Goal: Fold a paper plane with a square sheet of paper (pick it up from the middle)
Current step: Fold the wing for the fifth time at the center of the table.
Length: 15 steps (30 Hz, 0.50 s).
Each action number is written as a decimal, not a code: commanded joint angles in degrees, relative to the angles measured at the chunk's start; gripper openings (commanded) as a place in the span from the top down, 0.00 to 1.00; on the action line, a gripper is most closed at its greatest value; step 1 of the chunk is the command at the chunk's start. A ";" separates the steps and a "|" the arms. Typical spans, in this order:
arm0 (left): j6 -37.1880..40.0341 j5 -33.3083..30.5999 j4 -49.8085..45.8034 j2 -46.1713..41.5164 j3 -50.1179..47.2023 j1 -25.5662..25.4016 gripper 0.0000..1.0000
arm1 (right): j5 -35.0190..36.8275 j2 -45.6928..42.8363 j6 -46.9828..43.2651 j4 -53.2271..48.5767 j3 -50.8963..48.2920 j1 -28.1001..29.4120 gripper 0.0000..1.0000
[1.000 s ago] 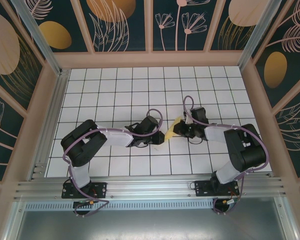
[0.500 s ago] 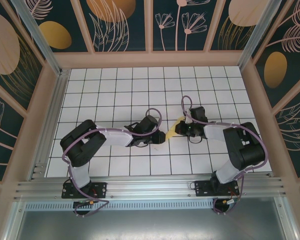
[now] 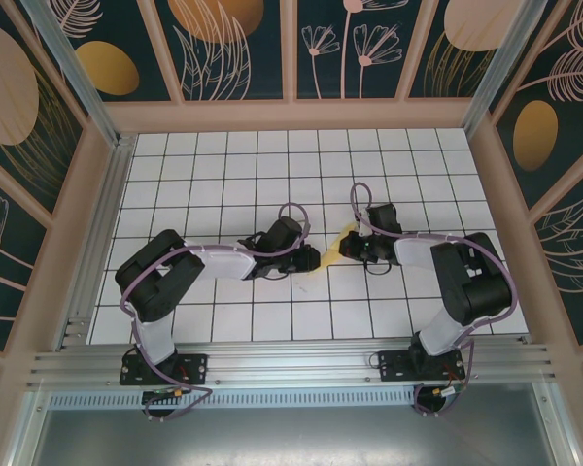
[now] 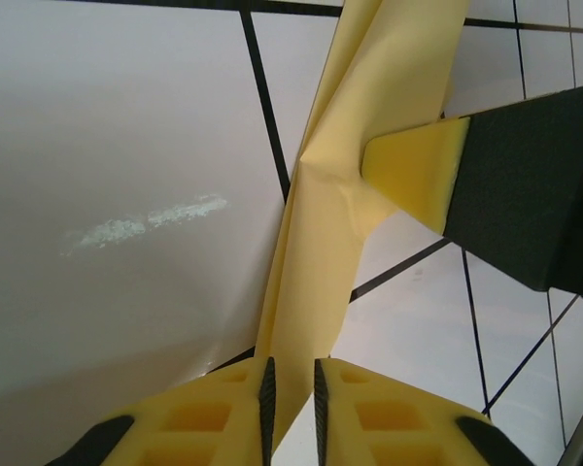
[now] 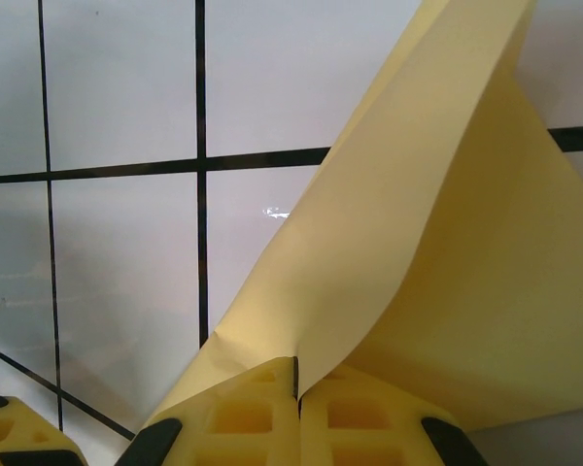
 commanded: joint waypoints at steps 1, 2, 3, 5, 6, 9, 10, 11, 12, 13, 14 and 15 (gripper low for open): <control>-0.68 1.53 -1.20 1.33 1.46 0.42 0.85 | 1.71 1.96 -0.33 -2.93 0.19 -0.58 1.00; -0.71 1.62 -1.26 1.46 1.30 0.48 0.85 | 1.79 1.99 -0.23 -2.92 0.14 -0.65 1.00; -0.51 1.79 -1.54 1.58 1.35 0.41 0.85 | 1.72 2.05 -0.15 -2.93 0.15 -0.72 1.00; -0.33 2.06 -2.03 2.13 1.34 0.42 0.85 | 1.57 2.07 -0.07 -2.80 0.15 -0.81 1.00; -0.22 2.28 -2.12 2.33 1.27 0.42 0.85 | 1.54 2.05 0.01 -2.76 0.15 -0.86 1.00; -0.13 3.28 -1.91 2.86 1.29 0.41 0.86 | 1.48 2.20 0.02 -2.76 0.16 -0.95 1.00; -0.08 3.55 -1.80 2.98 1.34 0.41 0.86 | 1.43 2.30 0.15 -2.72 0.12 -0.91 1.00; 0.05 3.52 -1.87 3.07 1.34 0.37 0.86 | 1.40 2.34 0.12 -2.74 0.14 -0.96 1.00; 0.22 3.48 -2.25 3.21 1.34 0.41 0.86 | 1.36 2.42 0.21 -2.62 0.08 -0.96 1.00; 0.46 3.41 -2.46 3.34 1.35 0.33 0.85 | 1.35 2.41 0.28 -2.63 0.05 -0.89 1.00; 0.64 3.15 -2.88 3.43 1.35 0.33 0.85 | 1.35 2.43 0.29 -2.58 0.08 -0.93 1.00; 0.93 2.80 -3.52 3.59 1.43 0.33 0.85 | 1.35 2.48 0.29 -2.58 0.13 -0.94 1.00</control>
